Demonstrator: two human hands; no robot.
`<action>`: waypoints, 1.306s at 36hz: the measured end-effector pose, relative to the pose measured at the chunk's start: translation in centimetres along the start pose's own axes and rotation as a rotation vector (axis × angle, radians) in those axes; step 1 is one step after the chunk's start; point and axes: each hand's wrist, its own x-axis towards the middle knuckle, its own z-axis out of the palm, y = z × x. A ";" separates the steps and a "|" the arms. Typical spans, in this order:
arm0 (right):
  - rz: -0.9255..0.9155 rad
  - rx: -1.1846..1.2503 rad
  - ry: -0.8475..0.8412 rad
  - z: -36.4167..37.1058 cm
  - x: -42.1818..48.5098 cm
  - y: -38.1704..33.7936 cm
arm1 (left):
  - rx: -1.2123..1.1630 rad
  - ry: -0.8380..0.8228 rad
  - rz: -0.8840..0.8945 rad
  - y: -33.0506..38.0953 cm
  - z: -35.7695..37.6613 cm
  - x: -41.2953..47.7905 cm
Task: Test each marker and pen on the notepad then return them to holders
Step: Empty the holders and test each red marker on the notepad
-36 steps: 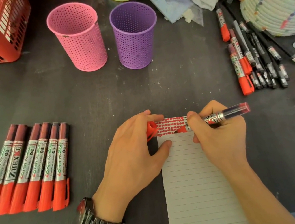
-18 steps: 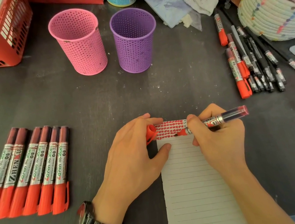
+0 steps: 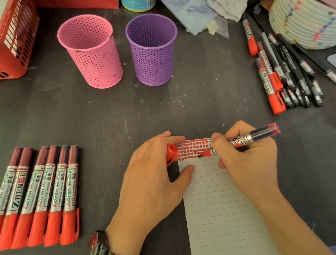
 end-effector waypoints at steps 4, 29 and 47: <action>0.044 0.103 0.033 -0.3 0.3 -0.1 | 0.009 0.001 0.002 0.0 -0.1 0.0; 0.338 0.846 -0.271 -5.7 -2.2 -2.9 | -0.288 0.064 -0.064 0.9 -2.4 -2.6; 0.523 0.722 -0.121 -6.1 -9.3 -1.8 | -0.500 0.082 -0.148 2.0 -2.8 -10.1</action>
